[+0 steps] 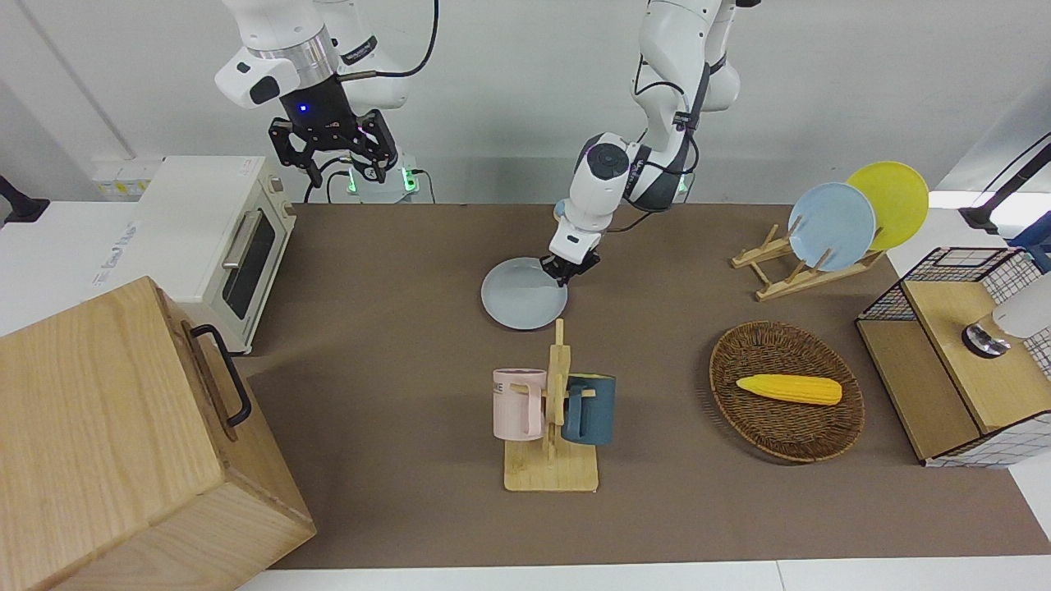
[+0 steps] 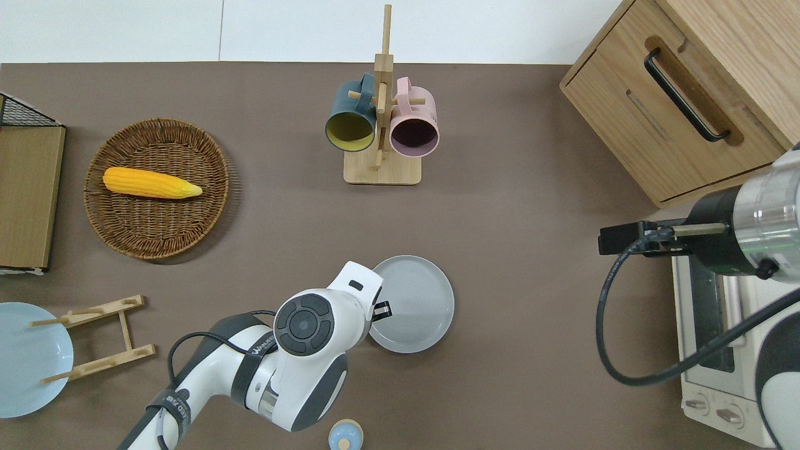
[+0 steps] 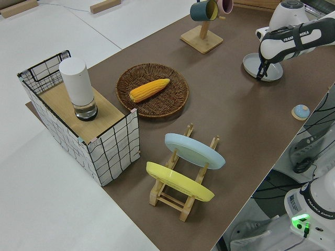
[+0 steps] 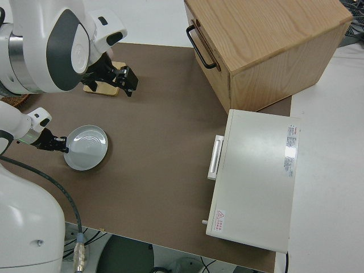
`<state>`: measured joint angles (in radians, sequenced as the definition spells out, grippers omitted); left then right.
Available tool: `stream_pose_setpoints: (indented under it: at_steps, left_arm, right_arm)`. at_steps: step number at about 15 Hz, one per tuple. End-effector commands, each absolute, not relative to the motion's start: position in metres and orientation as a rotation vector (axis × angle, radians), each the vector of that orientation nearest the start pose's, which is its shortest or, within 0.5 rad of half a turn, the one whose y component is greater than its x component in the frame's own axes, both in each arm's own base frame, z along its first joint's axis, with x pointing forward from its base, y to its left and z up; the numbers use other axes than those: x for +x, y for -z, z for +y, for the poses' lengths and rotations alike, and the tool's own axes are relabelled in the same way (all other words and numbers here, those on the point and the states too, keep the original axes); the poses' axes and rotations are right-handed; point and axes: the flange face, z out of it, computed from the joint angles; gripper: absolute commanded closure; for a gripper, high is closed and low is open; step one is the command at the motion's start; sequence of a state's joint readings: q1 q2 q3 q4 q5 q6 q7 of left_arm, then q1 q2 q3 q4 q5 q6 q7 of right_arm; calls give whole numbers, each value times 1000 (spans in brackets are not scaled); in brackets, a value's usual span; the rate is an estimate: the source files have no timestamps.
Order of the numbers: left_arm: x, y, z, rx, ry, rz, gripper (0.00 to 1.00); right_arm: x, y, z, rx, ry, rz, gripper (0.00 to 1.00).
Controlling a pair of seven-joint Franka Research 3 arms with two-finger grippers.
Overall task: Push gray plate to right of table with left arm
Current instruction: 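Continue pushing the gray plate with the left gripper toward the toaster oven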
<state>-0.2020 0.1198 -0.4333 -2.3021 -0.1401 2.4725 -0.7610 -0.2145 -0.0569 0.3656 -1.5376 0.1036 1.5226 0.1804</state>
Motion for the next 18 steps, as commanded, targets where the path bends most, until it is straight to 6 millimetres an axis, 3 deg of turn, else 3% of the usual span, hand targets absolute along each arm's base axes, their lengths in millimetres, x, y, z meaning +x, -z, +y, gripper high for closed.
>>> stream_pose_setpoints:
  at_steps: [1,18]
  left_arm:
    - [426,-296,-344,-3301,-68,-442,1000]
    - [412,-294,-392,-3336,-88,-392,1000]
  right_arm:
    - [525,-668,98,-3035,36,38,5]
    - [525,-668,98,-3035,36,38,5]
